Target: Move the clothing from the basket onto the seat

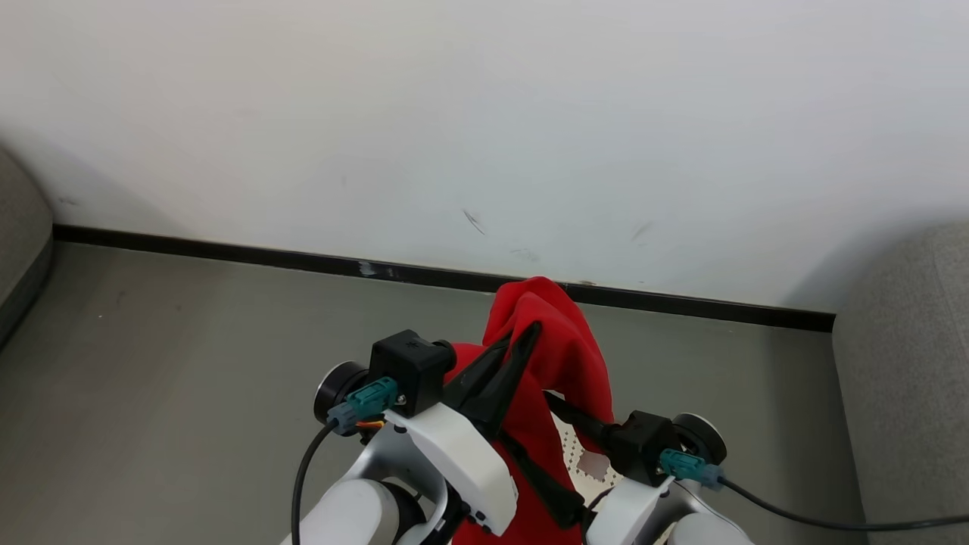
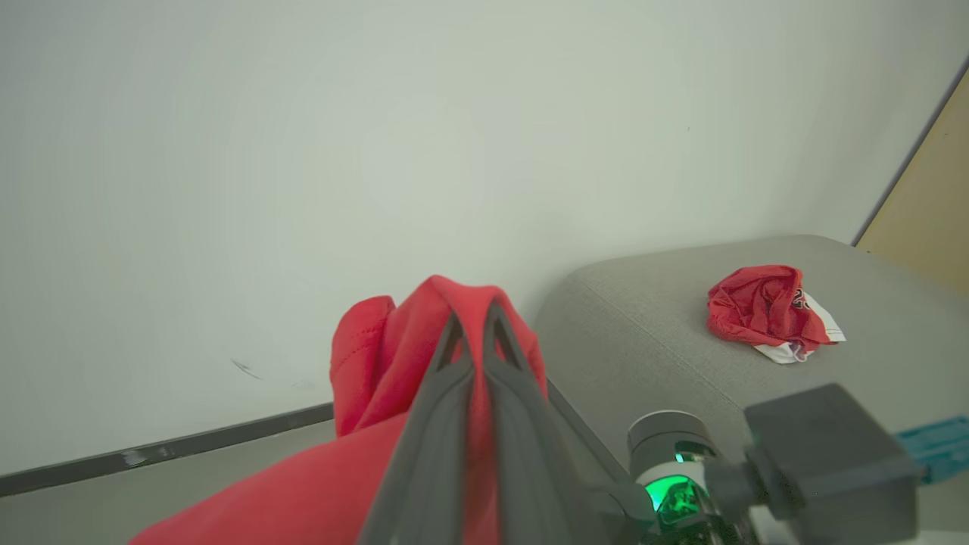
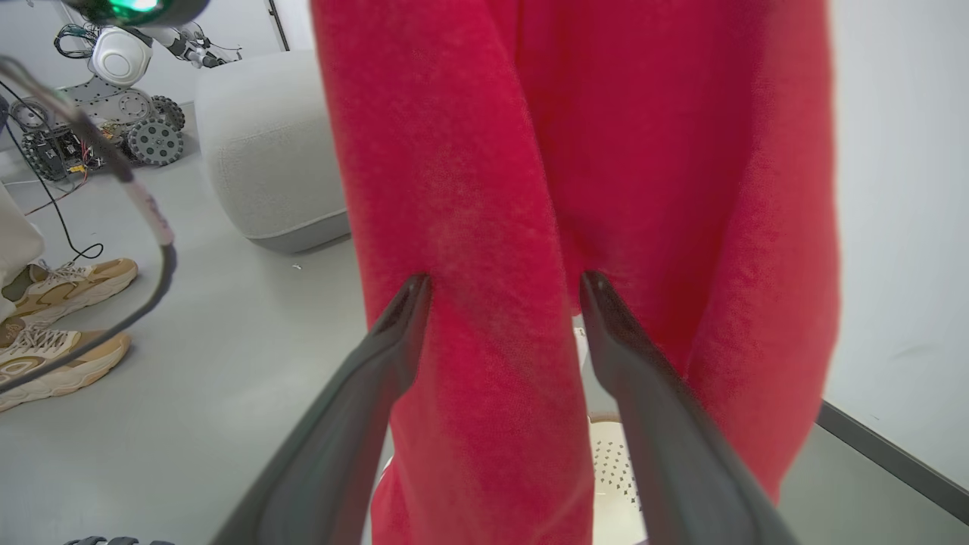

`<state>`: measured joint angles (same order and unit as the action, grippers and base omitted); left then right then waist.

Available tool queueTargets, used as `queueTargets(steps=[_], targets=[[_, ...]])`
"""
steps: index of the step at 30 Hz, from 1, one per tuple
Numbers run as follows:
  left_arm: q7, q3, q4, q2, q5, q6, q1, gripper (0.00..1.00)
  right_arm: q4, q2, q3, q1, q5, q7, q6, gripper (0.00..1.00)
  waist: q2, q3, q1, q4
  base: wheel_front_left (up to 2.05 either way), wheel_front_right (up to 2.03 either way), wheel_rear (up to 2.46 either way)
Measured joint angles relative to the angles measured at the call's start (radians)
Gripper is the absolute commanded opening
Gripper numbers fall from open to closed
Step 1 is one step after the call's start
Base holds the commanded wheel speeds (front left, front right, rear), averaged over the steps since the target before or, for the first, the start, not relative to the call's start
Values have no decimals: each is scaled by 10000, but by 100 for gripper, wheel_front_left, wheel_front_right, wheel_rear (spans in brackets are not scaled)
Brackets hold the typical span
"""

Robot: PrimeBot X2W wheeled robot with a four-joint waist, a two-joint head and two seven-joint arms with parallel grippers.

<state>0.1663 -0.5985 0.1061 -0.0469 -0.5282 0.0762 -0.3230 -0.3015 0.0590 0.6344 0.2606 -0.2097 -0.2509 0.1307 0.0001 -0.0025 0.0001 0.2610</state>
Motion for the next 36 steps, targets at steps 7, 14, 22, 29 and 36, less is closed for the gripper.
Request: queueTargets(steps=[7, 14, 22, 29, 36], targets=[[12, -353, 196, -2, -303, 4, -108, 0, -295, 4, 6, 150, -109, 0, 0, 100, 0, 21, 0, 112, 0, 0, 0], [12, -593, 401, 0, -531, 107, -150, 0, -372, 4, 21, 376, -278, 0, 0, 0, 0, 10, 0, 207, 0, 0, 0], [12, -529, 364, 8, -537, 410, -149, 0, -267, 2, -82, 364, -648, 0, 0, 0, 0, 26, 0, 168, 0, 0, 0], [-4, -265, 167, -35, -502, 633, -124, 100, -100, 4, -754, 362, -704, 0, 0, 0, 0, 62, -1, 54, 0, 0, 0], [-67, -138, -29, -326, -395, 740, 86, 100, -109, 4, -1367, 347, -439, 0, 0, 0, 0, 119, 0, -137, 0, 0, 0]])
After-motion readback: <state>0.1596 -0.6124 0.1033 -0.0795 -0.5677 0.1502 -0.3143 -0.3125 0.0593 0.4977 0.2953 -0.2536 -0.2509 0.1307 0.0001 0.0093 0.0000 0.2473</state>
